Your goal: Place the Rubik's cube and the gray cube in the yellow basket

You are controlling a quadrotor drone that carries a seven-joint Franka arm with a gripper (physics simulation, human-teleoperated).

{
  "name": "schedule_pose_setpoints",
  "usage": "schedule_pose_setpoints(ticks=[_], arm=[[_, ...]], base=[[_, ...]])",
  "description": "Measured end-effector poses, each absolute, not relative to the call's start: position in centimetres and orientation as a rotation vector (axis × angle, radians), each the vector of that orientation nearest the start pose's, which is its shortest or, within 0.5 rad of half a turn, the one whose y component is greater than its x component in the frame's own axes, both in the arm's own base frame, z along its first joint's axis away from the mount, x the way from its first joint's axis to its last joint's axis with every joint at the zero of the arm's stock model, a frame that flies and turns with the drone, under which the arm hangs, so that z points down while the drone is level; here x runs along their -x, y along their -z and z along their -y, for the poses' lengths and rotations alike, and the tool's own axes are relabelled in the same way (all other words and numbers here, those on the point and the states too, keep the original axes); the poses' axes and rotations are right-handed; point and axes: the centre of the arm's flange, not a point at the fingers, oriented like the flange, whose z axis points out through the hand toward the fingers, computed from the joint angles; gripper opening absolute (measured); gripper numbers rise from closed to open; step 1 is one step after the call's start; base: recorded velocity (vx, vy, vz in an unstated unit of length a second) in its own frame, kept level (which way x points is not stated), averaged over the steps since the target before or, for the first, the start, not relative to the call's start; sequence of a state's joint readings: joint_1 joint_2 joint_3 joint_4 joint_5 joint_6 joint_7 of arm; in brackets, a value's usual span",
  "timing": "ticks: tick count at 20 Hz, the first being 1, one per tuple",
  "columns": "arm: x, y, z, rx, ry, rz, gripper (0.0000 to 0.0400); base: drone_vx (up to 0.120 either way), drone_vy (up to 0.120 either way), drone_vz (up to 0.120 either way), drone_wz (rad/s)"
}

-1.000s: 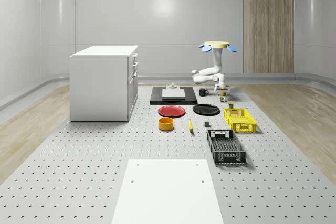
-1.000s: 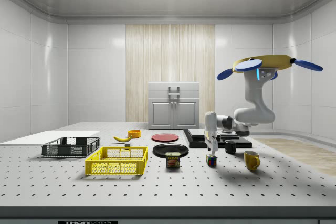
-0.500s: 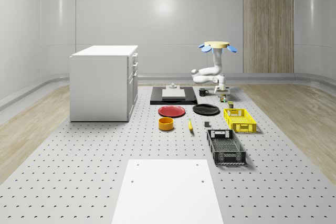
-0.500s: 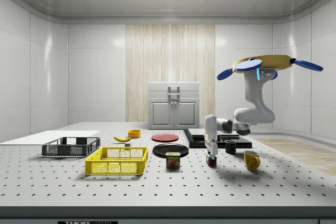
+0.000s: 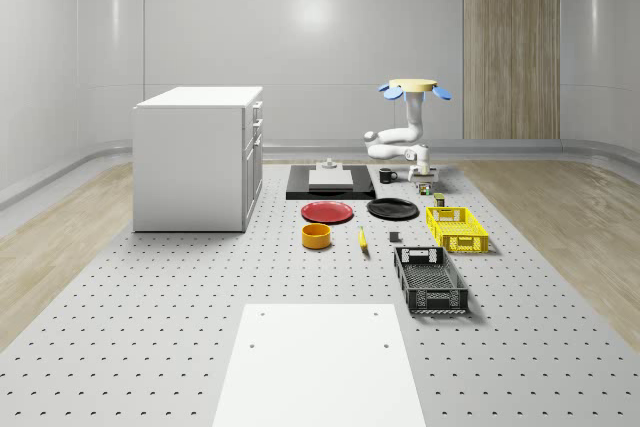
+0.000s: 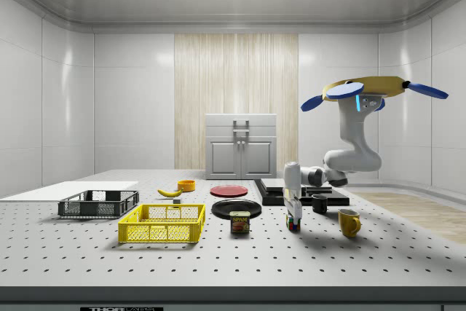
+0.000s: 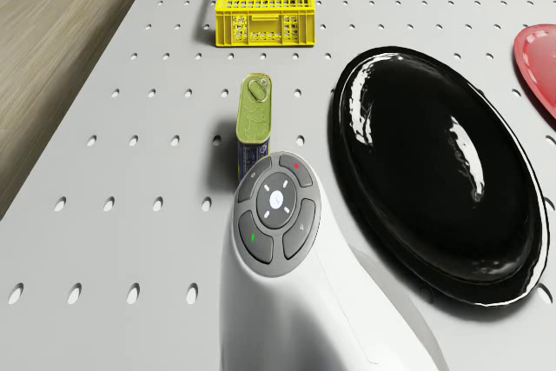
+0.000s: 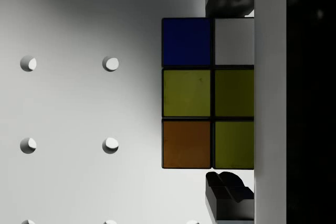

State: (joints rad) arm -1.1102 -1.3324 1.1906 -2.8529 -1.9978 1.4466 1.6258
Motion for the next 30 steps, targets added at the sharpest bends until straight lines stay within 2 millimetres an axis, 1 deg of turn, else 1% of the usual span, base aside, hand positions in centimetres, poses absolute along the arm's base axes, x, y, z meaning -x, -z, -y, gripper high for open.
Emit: schedule_pose_setpoints(ticks=[15,21,22,25,30], arm=[[-30.69,-53.65,0.0,-0.001,-0.785,0.002,0.04],[-31.12,-53.67,0.0,-0.001,-0.785,0.002,0.04],[-31.15,-53.67,0.0,-0.001,-0.785,0.002,0.0394],[-31.22,-53.67,0.0,-0.001,-0.785,0.002,0.0358],[-31.26,-53.67,0.0,-0.001,-0.785,0.002,0.0334]], base=[[0.0,0.0,0.0,0.0],[0.0,0.0,0.0,0.0],[0.0,0.0,0.0,0.0],[0.0,0.0,0.0,0.0],[0.0,0.0,0.0,0.0]])
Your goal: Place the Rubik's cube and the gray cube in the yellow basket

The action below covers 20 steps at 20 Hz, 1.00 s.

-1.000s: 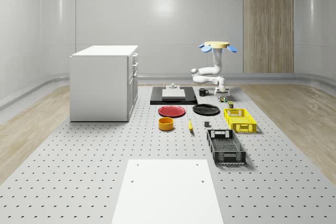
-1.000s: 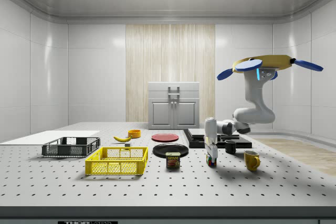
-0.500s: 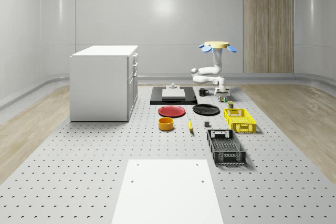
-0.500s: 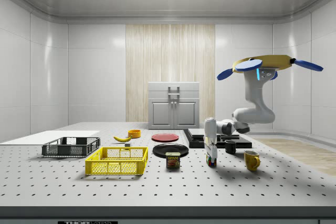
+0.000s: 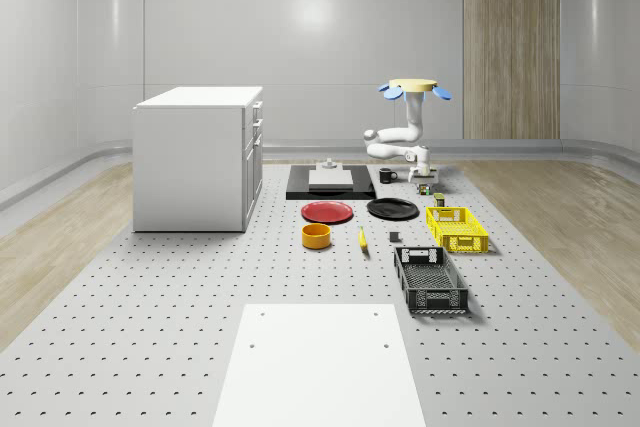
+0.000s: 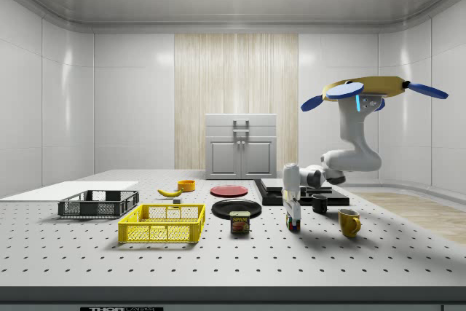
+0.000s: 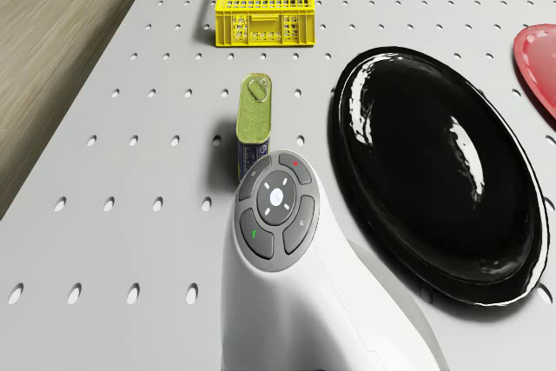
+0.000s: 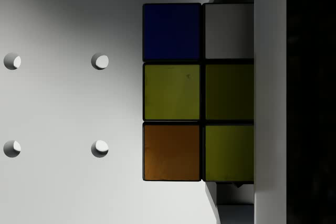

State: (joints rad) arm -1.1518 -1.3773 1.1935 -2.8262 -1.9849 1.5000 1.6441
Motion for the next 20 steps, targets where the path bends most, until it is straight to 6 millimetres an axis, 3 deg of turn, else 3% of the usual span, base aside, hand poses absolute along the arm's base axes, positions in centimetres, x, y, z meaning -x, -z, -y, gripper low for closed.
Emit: schedule_pose_setpoints(ticks=[7,11,20], arm=[[-31.3,-53.6,0.0,-0.001,-0.78,0.002,0.0332],[-31.3,-52.6,0.0,-0.001,-0.782,0.003,0.0327],[-31.3,-49.6,0.0,-0.003,-0.785,0.003,0.0323]], base=[[0.0,0.0,0.0,0.0],[0.0,0.0,0.0,0.0],[0.0,0.0,0.116,0.0]])
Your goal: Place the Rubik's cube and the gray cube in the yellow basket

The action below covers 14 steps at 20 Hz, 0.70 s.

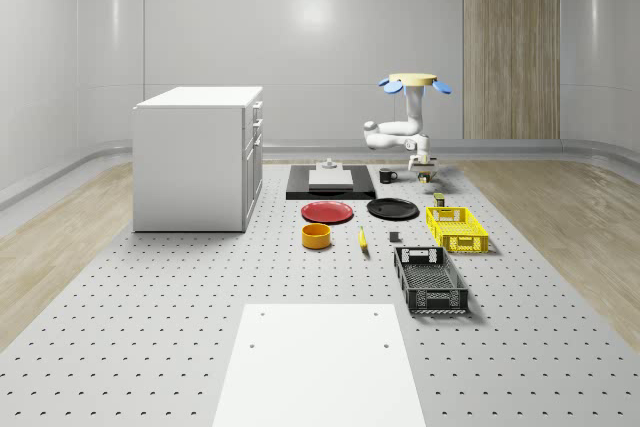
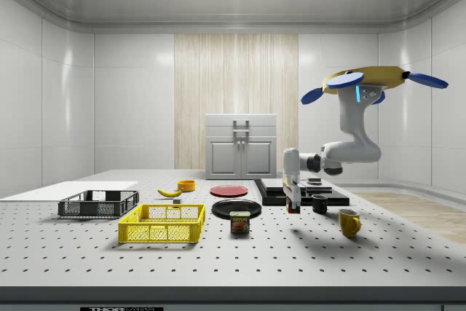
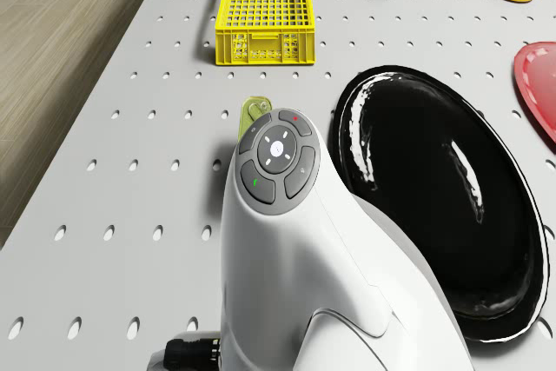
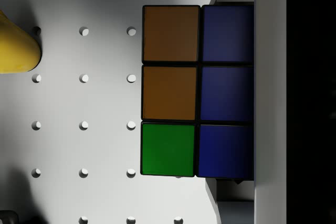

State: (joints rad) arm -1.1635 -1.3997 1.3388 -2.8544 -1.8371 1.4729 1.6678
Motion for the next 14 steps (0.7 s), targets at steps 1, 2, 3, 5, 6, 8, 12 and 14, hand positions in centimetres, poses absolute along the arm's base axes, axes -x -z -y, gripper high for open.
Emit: schedule_pose_setpoints(ticks=[1,2,3,5,6,8,12,14], arm=[[-31.27,-49.47,0.0,-0.003,-0.785,0.003,0.0323],[-31.27,-49.35,0.0,-0.003,-0.785,0.004,0.0323],[-31.27,-49.25,0.0,-0.003,-0.785,0.004,0.0322],[-31.28,-49.11,0.0,-0.003,-0.785,0.004,0.0322],[-31.28,-49.06,0.0,-0.003,-0.785,0.004,0.0322],[-31.28,-48.99,0.0,-0.003,-0.785,0.004,0.0322],[-31.28,-48.91,0.0,-0.004,-0.785,0.004,0.0322],[-31.28,-48.89,0.0,-0.004,-0.785,0.004,0.0322]], base=[[0.0,0.0,0.12,0.0],[0.0,0.0,0.12,0.0],[0.0,0.0,0.12,0.0],[0.0,0.0,0.12,0.0],[0.0,0.0,0.12,0.0],[0.0,0.0,0.12,0.0],[0.0,0.0,0.12,0.0],[0.08,0.0,0.12,0.0]])
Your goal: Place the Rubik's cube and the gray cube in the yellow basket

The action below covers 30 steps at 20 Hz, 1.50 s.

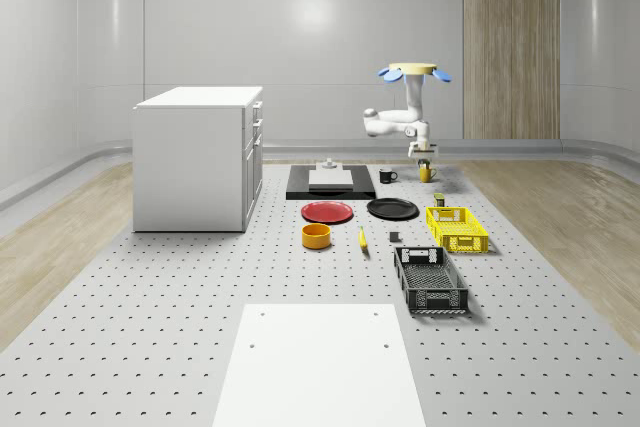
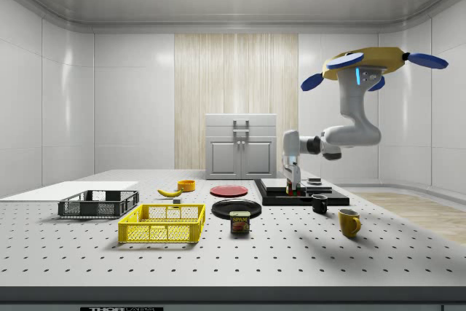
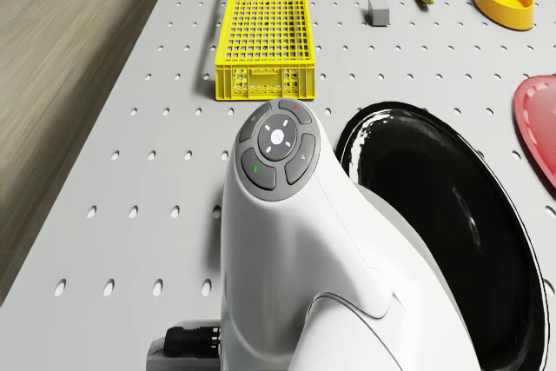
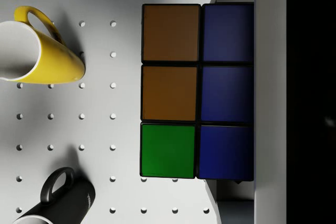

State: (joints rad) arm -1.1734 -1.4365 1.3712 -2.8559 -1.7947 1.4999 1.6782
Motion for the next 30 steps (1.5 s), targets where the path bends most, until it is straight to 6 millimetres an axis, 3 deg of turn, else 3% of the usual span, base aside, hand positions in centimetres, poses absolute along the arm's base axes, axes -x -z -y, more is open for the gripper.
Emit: schedule_pose_setpoints(ticks=[4,14,30], arm=[[-31.28,-48.87,0.0,-0.004,-0.785,0.004,0.0322],[-31.28,-48.86,-0.01,-0.004,-0.785,0.004,0.0322],[-31.28,-48.86,-0.01,-0.004,-0.785,0.004,0.0322]], base=[[0.12,0.0,0.01,0.0],[0.12,0.116,0.0,0.0],[0.12,0.0,0.0,0.0]])
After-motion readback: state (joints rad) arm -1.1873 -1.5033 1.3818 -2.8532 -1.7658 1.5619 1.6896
